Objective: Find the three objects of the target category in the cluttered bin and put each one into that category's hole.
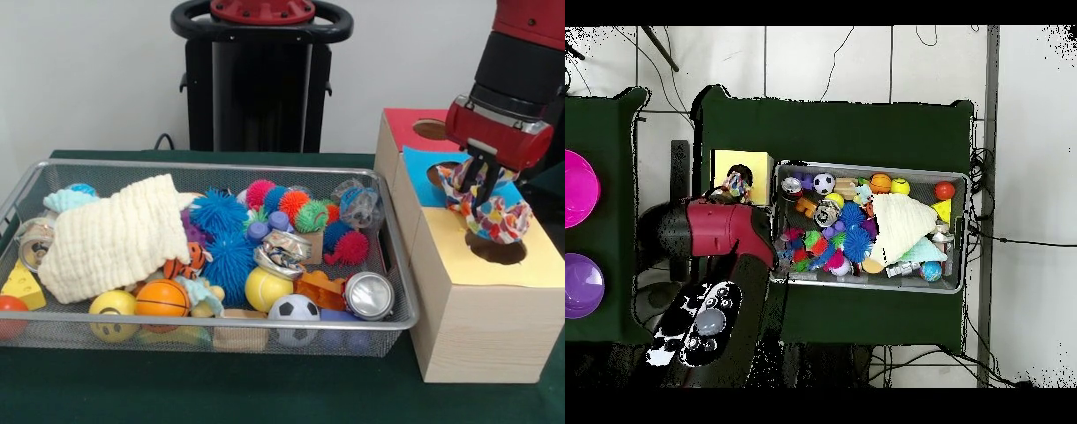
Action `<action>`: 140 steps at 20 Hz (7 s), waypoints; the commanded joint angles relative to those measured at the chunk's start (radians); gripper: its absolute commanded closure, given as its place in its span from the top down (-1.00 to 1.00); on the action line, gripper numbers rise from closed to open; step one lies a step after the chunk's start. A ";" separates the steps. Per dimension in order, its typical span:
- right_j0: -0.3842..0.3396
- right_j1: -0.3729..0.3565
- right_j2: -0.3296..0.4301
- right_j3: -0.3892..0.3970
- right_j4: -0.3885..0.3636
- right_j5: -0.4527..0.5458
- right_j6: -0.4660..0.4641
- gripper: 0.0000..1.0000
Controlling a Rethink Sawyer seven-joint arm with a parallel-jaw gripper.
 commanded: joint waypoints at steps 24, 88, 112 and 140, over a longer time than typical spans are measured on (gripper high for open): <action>0.064 0.139 -0.022 -0.163 0.195 0.106 0.245 -1.00; -0.028 0.034 0.048 0.121 0.114 -0.114 0.068 -1.00; 0.074 -0.028 -0.031 0.059 0.150 0.101 0.151 -1.00; 0.068 0.114 -0.013 -0.006 0.188 -0.050 0.196 -1.00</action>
